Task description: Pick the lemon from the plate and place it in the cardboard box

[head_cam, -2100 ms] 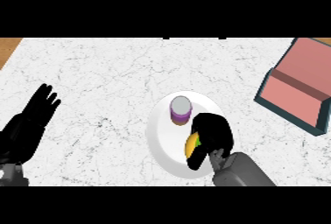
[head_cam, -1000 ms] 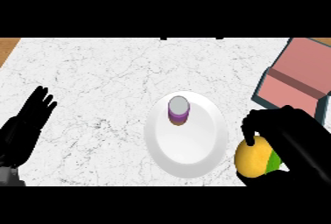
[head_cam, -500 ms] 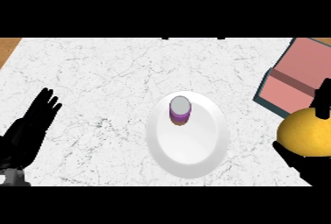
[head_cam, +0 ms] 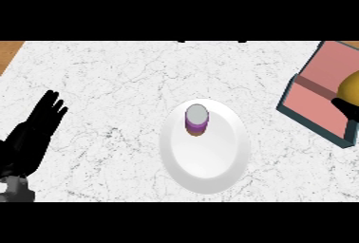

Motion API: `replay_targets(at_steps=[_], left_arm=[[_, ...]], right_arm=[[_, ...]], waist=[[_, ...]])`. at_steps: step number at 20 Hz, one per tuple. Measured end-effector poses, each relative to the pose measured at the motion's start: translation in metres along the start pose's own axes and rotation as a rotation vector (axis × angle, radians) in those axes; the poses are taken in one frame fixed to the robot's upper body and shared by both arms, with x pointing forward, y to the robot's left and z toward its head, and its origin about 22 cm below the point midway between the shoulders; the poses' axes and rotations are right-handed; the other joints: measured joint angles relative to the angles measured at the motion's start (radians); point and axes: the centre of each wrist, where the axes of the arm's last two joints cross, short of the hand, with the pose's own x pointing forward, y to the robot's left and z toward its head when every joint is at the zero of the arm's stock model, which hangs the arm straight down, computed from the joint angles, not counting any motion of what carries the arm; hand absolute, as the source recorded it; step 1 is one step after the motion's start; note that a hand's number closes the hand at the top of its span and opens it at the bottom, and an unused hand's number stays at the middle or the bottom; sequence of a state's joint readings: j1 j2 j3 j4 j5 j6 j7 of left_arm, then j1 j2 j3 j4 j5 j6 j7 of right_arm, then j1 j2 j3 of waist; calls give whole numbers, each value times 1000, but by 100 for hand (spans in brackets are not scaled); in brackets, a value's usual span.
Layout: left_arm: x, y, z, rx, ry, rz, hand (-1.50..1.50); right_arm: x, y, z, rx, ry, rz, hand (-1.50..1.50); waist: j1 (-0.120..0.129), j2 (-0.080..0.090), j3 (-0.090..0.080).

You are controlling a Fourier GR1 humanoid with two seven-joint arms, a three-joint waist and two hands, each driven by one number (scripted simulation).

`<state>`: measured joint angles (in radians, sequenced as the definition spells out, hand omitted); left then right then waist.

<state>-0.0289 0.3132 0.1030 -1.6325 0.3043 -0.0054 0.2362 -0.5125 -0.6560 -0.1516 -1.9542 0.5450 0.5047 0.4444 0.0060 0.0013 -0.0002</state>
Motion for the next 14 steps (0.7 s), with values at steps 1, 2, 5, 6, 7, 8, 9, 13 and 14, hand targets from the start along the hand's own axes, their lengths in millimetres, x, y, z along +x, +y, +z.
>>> replay_targets(at_steps=[1,2,5,6,7,8,9,13,14], left_arm=[[0,0,-1,-1,3,-3,0],[1,-1,1,0,2,-1,0],[1,-5,0,0,-1,-1,0],[4,-1,1,0,0,2,0],[3,-2,2,-3,0,2,0],[3,2,3,-3,3,-1,0],[3,0,2,-1,3,0,0],[2,1,6,-8,8,3,0],[2,1,2,-8,4,3,0]], right_arm=[[-5,1,-7,-1,4,6,150],[-12,4,-13,-4,2,0,150],[-24,11,-26,-9,-8,-1,150],[-28,13,-27,-11,-10,-2,150],[-32,17,-33,-12,-14,-3,150],[-39,23,-36,-8,-16,-7,150],[-41,30,-40,-3,-17,-10,150],[-63,59,-52,18,-12,-28,150],[-68,66,-56,27,-10,-35,150]], waist=[[1,0,0],[2,0,0],[3,0,0],[2,0,0],[3,0,0],[3,0,0],[4,0,0],[6,1,0],[6,2,0]])
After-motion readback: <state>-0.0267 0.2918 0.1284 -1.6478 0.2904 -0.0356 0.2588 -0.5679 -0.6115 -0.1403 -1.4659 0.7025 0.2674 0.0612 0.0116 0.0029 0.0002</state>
